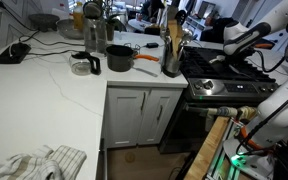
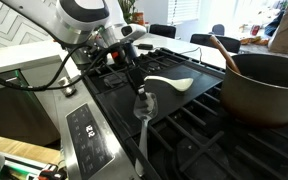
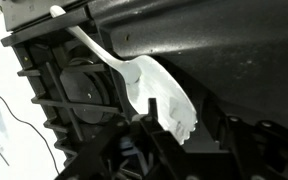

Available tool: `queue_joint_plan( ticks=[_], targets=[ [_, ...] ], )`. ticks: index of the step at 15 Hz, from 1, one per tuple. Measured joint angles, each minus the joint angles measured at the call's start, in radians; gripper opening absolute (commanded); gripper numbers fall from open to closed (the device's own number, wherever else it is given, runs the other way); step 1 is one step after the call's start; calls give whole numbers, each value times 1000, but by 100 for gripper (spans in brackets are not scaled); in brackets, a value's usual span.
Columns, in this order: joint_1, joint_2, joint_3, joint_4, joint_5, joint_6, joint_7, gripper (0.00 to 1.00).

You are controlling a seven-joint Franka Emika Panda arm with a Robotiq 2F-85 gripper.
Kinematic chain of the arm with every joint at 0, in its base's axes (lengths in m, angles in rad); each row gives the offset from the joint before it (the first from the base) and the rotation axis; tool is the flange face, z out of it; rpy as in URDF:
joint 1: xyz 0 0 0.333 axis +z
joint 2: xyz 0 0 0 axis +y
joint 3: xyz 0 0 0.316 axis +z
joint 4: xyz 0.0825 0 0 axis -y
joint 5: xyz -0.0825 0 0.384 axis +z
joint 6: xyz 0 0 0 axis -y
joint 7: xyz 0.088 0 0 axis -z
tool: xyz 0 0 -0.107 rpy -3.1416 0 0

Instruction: Move the silver spatula to the left

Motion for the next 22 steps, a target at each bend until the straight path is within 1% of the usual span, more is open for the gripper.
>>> queue_joint_plan(
  ticks=[1,2,3,4,5,6,7,8,9,14,18,21,22],
  targets=[
    [0,8,-2,8,4,0,0,37],
    [0,17,-4,16,8,0,0,29],
    [0,24,-6,23,11,0,0,28],
    [0,29,-7,27,15,0,0,24],
    [1,34,-8,32,18,0,0,16],
    [2,38,-9,37,21,0,0,14],
    [3,42,-10,41,23,0,0,15],
    [4,45,-10,44,24,0,0,9],
    [7,45,-12,49,23,-1,0,13],
    [17,45,-19,74,25,-6,-1,7],
    [25,45,-23,85,23,-11,-3,6],
    [36,44,-23,104,22,-14,-5,1],
    [39,44,-23,109,22,-15,-5,1]
  ],
)
